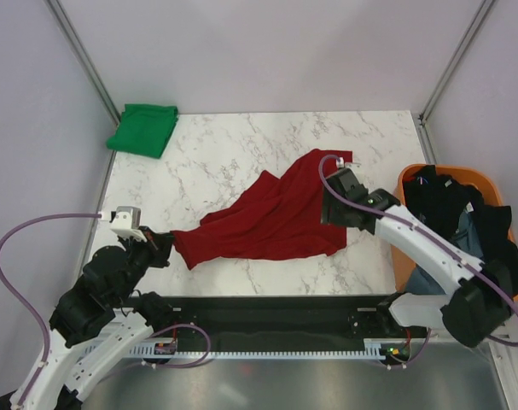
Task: Fold and stack the t-shirts
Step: Flatten the tshirt out
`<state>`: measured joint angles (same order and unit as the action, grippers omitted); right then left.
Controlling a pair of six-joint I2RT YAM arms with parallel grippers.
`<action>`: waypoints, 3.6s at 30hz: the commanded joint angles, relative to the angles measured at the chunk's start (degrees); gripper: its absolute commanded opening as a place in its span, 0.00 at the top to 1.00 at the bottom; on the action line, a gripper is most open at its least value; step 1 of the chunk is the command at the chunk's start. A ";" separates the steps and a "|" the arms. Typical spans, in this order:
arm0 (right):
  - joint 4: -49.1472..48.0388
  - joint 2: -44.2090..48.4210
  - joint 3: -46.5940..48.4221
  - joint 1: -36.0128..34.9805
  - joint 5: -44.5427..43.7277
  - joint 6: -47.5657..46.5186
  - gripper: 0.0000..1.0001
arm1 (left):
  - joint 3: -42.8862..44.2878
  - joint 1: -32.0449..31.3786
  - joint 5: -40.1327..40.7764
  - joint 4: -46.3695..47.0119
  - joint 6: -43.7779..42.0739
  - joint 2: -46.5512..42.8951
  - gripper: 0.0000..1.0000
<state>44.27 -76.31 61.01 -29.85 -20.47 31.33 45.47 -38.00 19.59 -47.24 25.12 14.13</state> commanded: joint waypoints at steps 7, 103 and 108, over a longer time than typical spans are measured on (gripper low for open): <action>-5.86 12.85 -15.91 -4.43 7.54 10.68 0.34 | -1.00 0.03 -0.08 3.47 2.12 -0.95 0.95; 0.02 3.48 37.96 -2.69 -24.98 -12.90 1.00 | 60.02 1.86 0.71 27.28 -38.22 53.09 0.98; -8.22 -12.96 30.32 8.66 -17.78 -6.28 1.00 | 61.82 17.23 -12.30 17.04 -27.42 77.40 0.98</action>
<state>38.52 -85.36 94.59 -26.00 -38.24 20.47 104.84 -27.70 10.74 -25.19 -6.24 79.29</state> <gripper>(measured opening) 0.011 0.033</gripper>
